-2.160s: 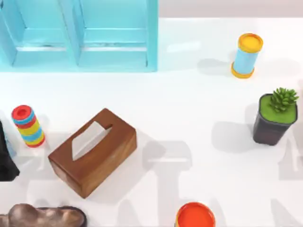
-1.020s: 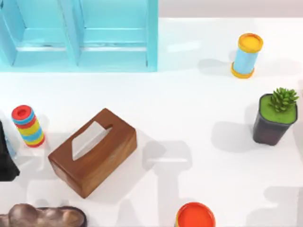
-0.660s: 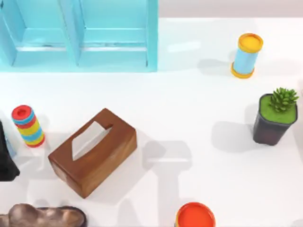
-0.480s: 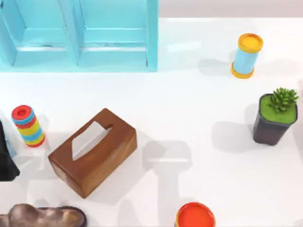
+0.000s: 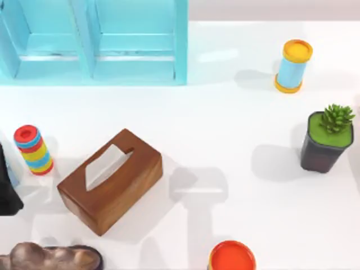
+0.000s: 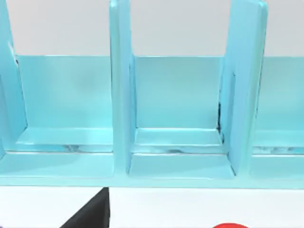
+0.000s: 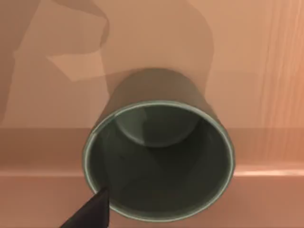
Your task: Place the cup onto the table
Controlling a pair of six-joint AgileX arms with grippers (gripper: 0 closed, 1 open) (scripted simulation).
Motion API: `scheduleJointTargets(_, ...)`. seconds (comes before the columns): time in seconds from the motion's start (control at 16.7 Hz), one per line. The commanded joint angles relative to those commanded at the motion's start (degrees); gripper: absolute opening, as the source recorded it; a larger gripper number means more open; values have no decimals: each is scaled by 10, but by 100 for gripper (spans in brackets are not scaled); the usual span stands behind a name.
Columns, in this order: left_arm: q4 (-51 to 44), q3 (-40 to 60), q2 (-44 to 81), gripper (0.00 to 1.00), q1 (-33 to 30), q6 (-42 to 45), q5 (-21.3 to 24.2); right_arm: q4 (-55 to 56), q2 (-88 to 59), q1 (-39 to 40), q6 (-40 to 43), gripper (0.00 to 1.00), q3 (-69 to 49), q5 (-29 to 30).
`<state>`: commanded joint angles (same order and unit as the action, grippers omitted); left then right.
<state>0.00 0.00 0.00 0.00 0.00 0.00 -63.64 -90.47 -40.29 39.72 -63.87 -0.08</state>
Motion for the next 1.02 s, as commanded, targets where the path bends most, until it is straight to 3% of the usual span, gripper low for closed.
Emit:
scheduleJointTargets(0.3,0,0,0,100,0,0,0,127,-31,1,-1,100,91,0)
scheduleJointTargets(0.6,0,0,0,100,0,0,0,142,-37,0,-1,100,104,0)
scheduleJointTargets(1.02,0,0,0,100,0,0,0,142,-37,0,-1,47,104,0)
